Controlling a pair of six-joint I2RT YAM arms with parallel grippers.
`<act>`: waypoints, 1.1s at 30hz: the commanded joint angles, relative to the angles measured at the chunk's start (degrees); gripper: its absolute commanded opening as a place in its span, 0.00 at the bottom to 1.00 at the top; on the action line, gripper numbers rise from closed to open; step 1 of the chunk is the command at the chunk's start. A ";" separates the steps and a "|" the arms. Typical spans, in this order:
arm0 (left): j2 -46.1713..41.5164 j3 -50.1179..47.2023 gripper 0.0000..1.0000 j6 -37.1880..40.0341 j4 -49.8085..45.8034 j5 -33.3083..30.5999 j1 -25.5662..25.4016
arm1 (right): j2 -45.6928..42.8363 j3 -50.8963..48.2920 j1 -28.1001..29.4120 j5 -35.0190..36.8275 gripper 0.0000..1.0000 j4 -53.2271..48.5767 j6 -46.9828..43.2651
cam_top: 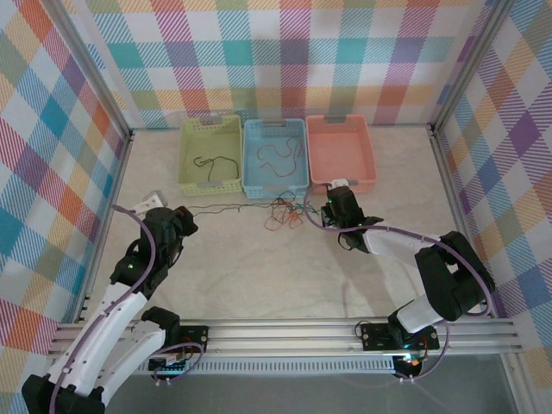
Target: Untangle the cables
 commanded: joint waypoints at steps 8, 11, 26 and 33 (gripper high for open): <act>-3.35 -1.87 0.00 -0.88 0.70 -3.40 0.83 | -1.70 -1.19 -1.19 2.15 0.00 0.42 2.43; -3.40 -1.87 0.00 -0.77 0.88 -3.00 0.83 | -2.14 -1.66 -1.19 0.40 0.00 1.44 1.44; -9.69 -1.91 0.00 -0.66 -1.99 -9.12 0.83 | -3.31 -3.04 -3.21 1.08 0.00 1.60 5.17; -8.45 -3.30 0.00 2.73 4.19 1.25 0.83 | -4.59 -3.05 -2.65 -5.84 0.00 3.81 0.21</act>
